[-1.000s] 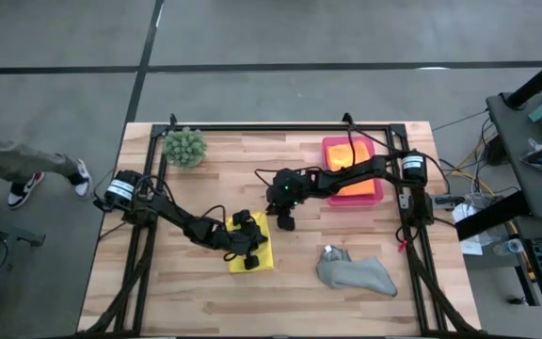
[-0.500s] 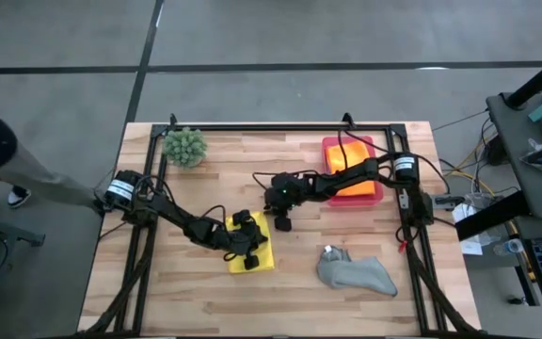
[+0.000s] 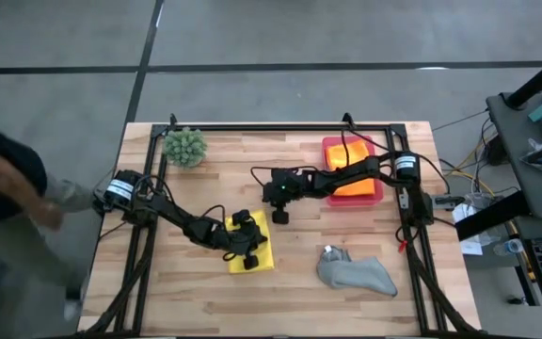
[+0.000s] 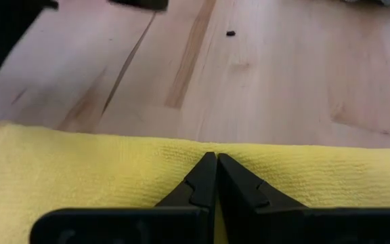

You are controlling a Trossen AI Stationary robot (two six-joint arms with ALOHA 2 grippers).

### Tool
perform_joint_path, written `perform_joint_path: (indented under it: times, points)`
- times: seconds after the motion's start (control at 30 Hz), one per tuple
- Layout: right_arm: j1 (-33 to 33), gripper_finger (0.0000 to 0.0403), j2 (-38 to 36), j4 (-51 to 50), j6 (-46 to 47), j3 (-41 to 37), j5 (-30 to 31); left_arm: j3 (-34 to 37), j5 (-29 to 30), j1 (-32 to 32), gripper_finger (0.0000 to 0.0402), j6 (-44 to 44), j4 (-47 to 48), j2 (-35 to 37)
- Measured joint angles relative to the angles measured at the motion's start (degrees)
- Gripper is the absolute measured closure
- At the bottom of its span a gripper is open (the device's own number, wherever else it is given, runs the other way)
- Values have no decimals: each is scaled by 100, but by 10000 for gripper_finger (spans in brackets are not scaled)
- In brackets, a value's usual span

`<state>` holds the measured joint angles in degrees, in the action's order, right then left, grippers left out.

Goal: Fold microfiber towels
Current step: Fold the yellow microfiber cloth, then put the yellow microfiber cloth into the pink bin

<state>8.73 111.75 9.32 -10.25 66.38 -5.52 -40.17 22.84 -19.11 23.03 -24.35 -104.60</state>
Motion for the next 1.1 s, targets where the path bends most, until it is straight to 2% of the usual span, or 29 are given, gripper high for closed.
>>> perform_joint_path:
  times: [0.33,0.5,0.63,0.8,0.93,1.1]
  points:
    - [-137,394,-715,-1093,626,-1,280,11,181,0,401,-665,376,788]
    - [-446,394,-874,-1614,1272,-1,274,-48,163,-58,401,-452,822,1597]
    - [-819,394,-879,-1718,2275,-18,249,-46,21,-161,401,908,1924,2425]
    - [-1149,394,-890,-1694,3678,-25,254,103,-246,-286,400,3630,3191,3182]
    - [-1360,375,-886,-1680,4110,-25,393,502,-612,-482,380,5061,3201,3484]
    - [-1541,318,-879,-1676,4562,-25,465,981,-759,-643,315,6234,3147,3572]
